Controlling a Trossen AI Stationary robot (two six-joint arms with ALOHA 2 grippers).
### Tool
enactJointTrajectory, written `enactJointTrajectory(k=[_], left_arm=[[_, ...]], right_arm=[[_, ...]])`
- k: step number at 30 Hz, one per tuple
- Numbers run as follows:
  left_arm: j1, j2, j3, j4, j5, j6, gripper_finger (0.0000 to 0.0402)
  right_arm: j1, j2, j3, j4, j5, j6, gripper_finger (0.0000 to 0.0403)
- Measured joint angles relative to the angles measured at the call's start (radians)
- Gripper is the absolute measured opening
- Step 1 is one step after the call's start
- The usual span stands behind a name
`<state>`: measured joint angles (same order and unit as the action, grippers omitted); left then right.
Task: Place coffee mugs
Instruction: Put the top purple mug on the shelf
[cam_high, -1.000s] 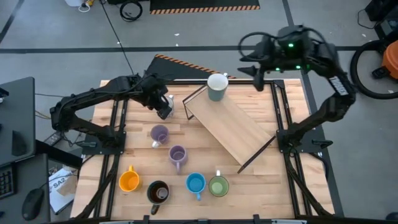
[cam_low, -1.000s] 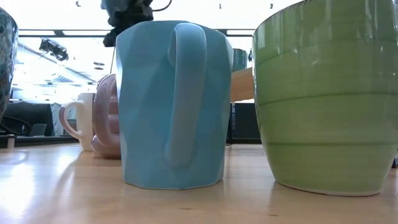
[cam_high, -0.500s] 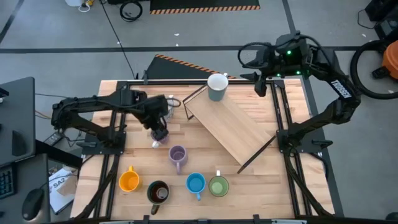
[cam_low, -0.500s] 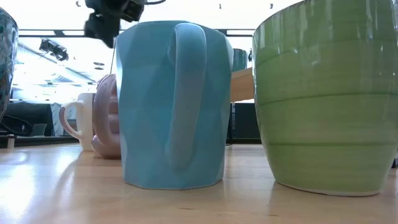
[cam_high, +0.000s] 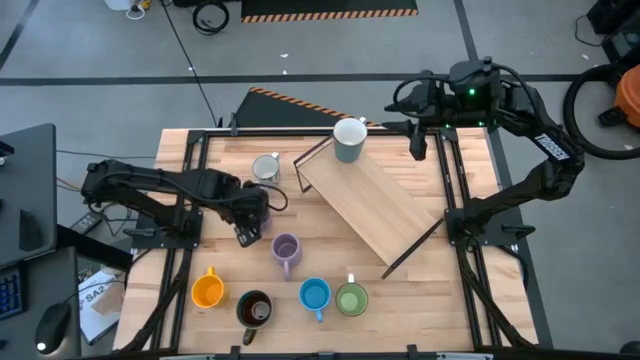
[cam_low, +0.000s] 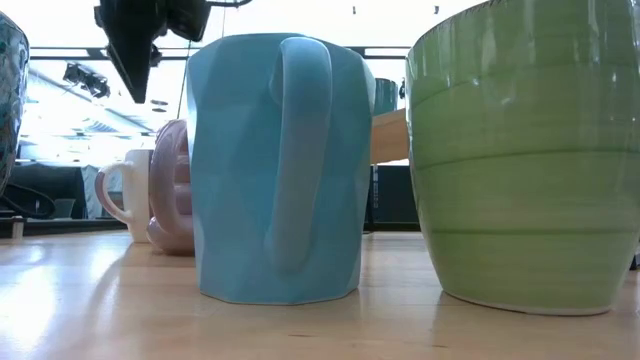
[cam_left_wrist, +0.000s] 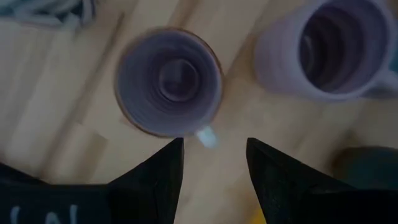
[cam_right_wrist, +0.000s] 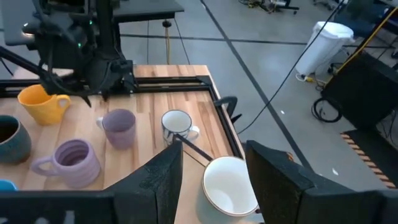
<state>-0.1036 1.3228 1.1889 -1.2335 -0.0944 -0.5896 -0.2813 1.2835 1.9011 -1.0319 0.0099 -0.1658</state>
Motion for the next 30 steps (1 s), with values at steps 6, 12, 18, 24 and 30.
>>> enactJointTrajectory(k=[6, 12, 18, 24, 30], left_arm=[[-0.008, 0.0, -0.068, 0.105, -0.016, 0.21, 0.0182], [-0.008, 0.0, -0.129, 0.154, -0.015, 0.414, 0.0182], [-0.007, 0.0, -0.151, 0.199, -0.014, 0.425, 0.0182], [-0.007, 0.033, -0.15, 0.228, -0.032, 0.455, 0.0182], [-0.006, 0.098, -0.151, 0.231, -0.033, 0.478, 0.0182]], right_arm=[[0.02, 0.001, 0.0, -0.001, 0.0, 0.016, 0.0181], [0.044, 0.007, 0.0, -0.006, 0.008, 0.03, 0.0181], [0.067, 0.008, 0.0, -0.024, 0.06, 0.037, 0.0181], [0.083, 0.011, 0.0, -0.022, 0.076, 0.035, 0.0181], [0.086, 0.022, 0.0, -0.023, 0.075, 0.035, 0.0181]])
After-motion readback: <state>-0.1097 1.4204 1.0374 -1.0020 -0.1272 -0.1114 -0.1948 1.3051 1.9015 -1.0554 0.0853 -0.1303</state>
